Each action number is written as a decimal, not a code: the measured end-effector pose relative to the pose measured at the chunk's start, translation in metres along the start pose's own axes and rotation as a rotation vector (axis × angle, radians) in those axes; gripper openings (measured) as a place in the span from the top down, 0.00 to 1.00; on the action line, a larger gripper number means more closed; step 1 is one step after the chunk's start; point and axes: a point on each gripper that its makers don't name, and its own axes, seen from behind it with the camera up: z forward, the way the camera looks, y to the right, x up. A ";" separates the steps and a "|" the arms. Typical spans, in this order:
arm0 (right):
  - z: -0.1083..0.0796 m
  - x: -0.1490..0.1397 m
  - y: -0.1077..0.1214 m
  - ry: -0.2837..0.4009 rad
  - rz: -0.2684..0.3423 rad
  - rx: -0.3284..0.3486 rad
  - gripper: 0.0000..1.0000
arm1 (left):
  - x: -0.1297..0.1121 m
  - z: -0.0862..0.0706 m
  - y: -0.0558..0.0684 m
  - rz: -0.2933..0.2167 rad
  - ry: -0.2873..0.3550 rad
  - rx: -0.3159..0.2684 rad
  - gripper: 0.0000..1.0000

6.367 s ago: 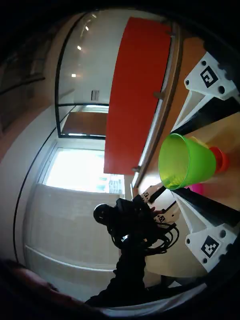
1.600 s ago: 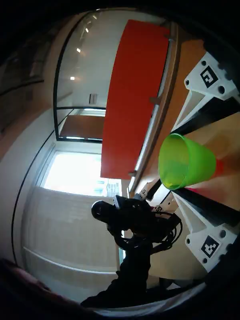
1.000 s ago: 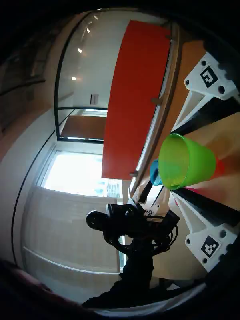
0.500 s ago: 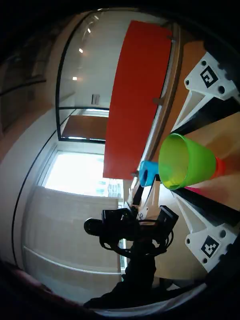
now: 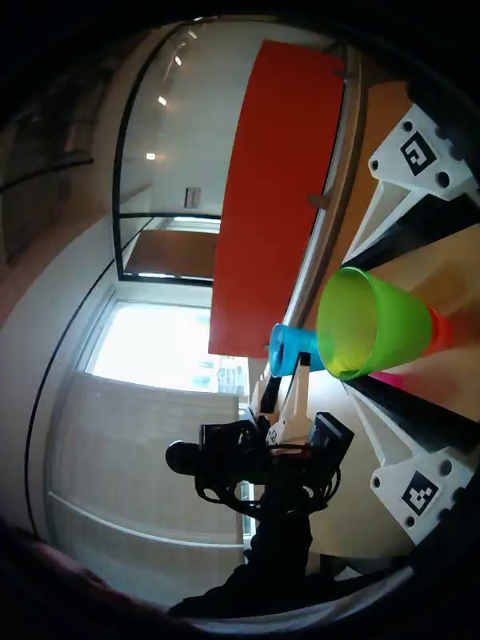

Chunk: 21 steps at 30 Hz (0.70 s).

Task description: Pour water

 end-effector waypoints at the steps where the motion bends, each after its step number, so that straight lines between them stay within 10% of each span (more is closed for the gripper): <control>1: 0.000 0.000 0.000 0.000 0.000 0.000 0.07 | 0.001 -0.001 -0.001 0.001 0.000 0.002 0.17; 21: 0.013 0.009 -0.019 0.009 -0.007 0.055 0.07 | 0.012 -0.034 -0.014 0.026 -0.001 0.055 0.17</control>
